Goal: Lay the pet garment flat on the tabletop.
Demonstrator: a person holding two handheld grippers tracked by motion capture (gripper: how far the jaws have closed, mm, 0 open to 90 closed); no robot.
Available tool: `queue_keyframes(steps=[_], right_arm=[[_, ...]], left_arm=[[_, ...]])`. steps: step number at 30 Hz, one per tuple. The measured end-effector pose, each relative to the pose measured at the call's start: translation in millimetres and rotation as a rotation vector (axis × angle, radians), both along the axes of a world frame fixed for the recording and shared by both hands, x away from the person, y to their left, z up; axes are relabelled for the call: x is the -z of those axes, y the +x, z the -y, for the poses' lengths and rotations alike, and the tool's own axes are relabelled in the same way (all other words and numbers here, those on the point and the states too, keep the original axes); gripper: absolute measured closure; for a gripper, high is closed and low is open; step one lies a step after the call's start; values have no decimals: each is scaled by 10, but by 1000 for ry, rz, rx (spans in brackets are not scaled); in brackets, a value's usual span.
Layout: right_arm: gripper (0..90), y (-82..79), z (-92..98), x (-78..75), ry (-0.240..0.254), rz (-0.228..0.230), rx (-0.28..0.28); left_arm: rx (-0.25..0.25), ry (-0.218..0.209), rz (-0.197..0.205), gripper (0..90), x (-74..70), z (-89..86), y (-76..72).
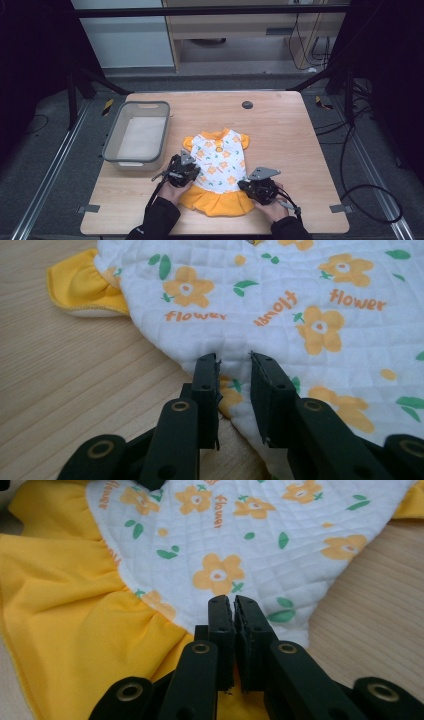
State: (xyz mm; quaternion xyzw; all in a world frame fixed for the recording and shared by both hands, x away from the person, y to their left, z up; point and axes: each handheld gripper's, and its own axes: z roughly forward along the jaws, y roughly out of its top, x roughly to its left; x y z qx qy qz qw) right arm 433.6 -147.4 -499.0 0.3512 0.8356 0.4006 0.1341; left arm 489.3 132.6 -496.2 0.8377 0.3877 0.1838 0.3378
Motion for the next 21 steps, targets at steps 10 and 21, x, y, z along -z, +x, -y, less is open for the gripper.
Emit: queue_keyframes(steps=[10, 21], right_arm=[[872, 10, 38, -108, 41, 27, 16], [896, 448, -7, 38, -24, 38, 96]], left_arm=[[18, -69, 54, 682, -248, -98, -102], [124, 6, -9, 682, -63, -168, -396]])
